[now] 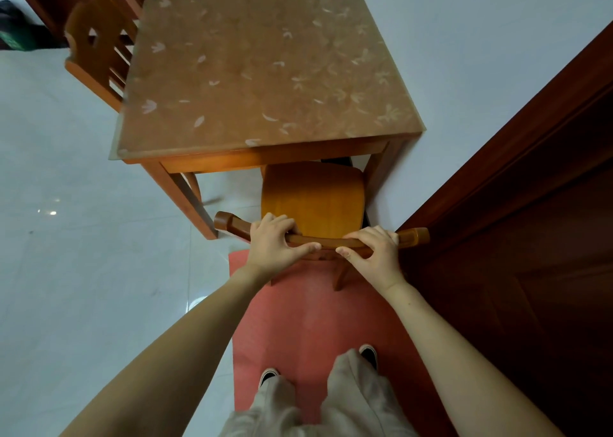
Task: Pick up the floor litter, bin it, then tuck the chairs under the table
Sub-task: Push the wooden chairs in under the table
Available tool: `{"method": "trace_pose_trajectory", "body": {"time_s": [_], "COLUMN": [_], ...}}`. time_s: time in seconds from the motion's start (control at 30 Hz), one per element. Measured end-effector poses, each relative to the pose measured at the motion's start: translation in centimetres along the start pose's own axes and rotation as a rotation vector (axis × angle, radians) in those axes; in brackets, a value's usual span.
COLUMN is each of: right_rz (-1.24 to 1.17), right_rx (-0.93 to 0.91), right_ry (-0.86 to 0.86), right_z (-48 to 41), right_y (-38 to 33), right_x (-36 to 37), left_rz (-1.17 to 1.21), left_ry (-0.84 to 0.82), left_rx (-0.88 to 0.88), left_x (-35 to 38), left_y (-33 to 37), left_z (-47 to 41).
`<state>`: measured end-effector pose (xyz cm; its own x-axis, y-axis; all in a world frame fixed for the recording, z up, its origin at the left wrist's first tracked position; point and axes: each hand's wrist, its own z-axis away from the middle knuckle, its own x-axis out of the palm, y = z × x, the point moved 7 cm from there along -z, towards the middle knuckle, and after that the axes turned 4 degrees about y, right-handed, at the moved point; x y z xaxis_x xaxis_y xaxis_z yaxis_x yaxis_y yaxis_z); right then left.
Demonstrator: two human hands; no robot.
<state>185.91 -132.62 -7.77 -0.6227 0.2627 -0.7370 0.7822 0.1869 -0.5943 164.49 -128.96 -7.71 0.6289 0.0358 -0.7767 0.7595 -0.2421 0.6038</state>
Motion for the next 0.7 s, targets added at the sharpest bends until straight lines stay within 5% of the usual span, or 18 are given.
{"method": "trace_pose_trajectory", "body": {"time_s": [0.7], "right_rz": [-0.072], "right_rx": [-0.129], "right_ry": [-0.154], "right_z": [-4.8], "right_y": [7.9], "right_x": [-3.3], "left_rz": [-0.022], "left_ry": [0.12], "left_rx": [-0.174], "left_x": [4.9], "left_y": [6.0], "left_z": [-2.1]}}
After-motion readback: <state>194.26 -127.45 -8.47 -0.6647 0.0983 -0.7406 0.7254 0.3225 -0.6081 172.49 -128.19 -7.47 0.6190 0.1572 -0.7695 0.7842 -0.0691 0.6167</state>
